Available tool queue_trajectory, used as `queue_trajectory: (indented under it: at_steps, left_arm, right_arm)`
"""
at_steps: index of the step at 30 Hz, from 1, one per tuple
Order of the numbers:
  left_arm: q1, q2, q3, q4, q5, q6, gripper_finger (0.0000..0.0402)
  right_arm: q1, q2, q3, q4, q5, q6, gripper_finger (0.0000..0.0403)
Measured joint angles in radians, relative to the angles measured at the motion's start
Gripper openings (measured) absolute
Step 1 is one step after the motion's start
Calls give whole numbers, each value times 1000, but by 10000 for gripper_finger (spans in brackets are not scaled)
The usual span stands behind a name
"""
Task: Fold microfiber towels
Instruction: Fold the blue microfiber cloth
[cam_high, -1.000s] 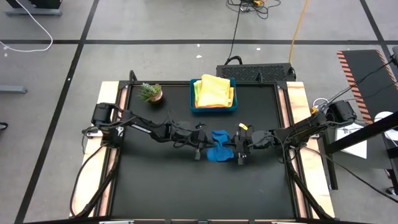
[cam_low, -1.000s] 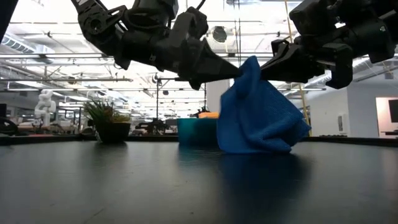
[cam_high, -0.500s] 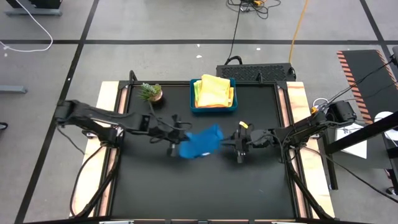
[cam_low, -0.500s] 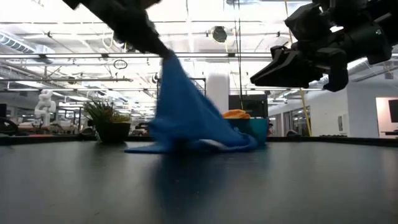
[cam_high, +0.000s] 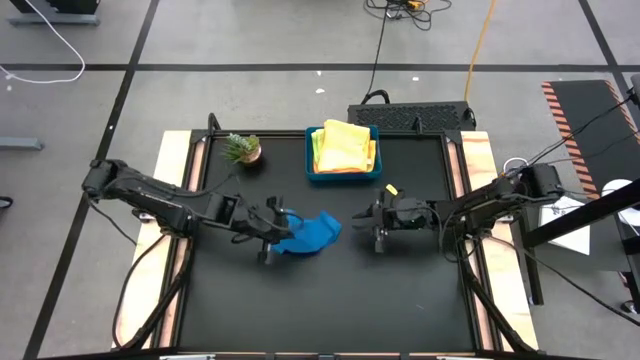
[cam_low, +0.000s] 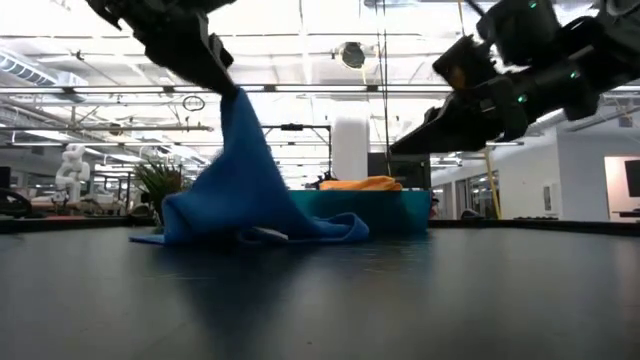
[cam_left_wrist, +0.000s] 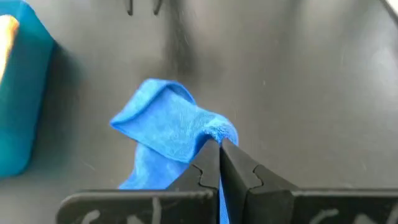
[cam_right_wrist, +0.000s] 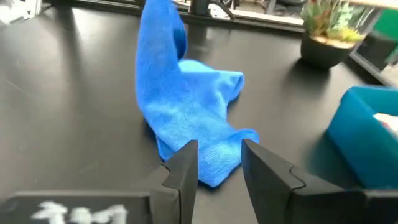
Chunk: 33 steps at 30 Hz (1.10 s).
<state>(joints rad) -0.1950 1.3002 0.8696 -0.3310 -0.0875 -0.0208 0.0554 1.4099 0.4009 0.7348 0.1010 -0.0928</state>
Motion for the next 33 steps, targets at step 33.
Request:
queue_trajectory:
  at_steps: [33]
  left_arm:
    - [-83,205,0,69,60,-36,13]
  right_arm:
    - [-94,508,508,-336,140,172,117]
